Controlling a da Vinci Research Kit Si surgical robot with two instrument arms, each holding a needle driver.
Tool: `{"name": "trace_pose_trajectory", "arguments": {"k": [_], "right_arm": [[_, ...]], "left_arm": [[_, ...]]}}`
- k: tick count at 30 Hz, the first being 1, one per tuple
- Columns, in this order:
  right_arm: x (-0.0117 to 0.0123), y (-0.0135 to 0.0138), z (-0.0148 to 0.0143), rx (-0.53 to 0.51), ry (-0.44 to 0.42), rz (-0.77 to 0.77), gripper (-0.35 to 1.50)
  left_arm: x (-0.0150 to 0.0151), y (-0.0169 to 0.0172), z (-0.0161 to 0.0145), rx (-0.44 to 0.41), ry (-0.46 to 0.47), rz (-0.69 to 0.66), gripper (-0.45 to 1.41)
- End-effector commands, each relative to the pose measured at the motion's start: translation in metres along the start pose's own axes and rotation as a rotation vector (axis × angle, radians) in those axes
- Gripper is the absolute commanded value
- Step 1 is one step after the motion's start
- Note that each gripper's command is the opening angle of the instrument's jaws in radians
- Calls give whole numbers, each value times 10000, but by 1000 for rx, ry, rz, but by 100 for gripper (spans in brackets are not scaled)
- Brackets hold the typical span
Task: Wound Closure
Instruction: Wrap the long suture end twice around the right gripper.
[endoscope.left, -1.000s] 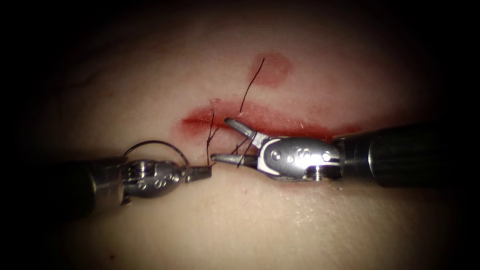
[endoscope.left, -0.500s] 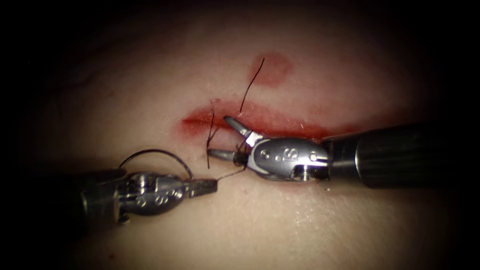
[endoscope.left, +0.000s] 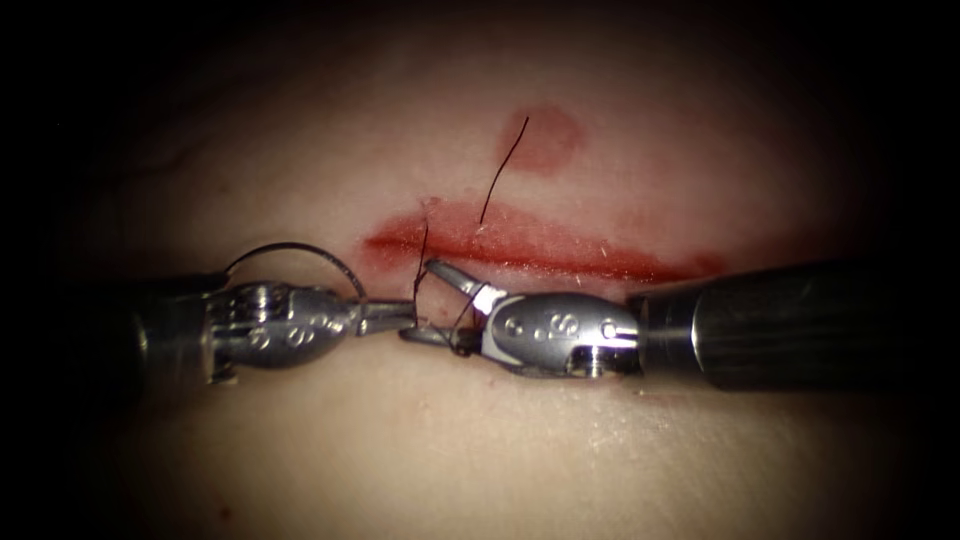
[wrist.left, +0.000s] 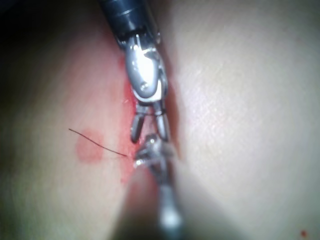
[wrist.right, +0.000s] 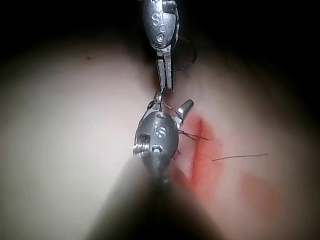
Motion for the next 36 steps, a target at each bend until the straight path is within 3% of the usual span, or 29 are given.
{"name": "trace_pose_trajectory", "arguments": {"k": [1, 10, 25, 34, 36], "right_arm": [[-7, -10, 10, 14, -7, -2, 89], [-1, -25, 11, 100, 40, -21, 89], [20, -31, -6, 199, 198, -33, 89], [17, -8, -31, 166, 291, -12, 88], [20, 2, -37, 125, 349, 5, 88]], "left_arm": [[1, -1, 7, -3, 2, 3, -45], [7, -26, 18, -17, -7, 18, -45], [-18, -60, 71, -45, -6, 35, -45], [-39, -67, 91, -54, 4, 55, -45], [-41, -66, 94, -55, 7, 57, -45]]}}
